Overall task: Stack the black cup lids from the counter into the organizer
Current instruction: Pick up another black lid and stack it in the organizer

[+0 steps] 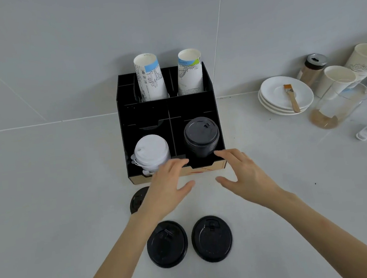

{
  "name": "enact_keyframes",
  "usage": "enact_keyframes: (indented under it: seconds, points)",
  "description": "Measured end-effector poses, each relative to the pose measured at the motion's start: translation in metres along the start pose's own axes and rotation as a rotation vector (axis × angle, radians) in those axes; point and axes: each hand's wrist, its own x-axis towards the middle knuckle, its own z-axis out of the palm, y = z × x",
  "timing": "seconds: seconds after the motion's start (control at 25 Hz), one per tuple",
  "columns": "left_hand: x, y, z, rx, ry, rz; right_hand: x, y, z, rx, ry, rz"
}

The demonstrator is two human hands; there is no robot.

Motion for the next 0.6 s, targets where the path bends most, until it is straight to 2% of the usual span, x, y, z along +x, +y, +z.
enact_keyframes:
  seconds: [0.28, 0.6]
  points:
    - [-0.052, -0.008, 0.025, 0.022, -0.130, -0.050, -0.047, 0.005, 0.031, 0.023, -0.113, 0.024]
    - [-0.086, -0.011, 0.048, 0.021, -0.253, -0.091, -0.080, 0.008, 0.055, 0.017, -0.348, 0.061]
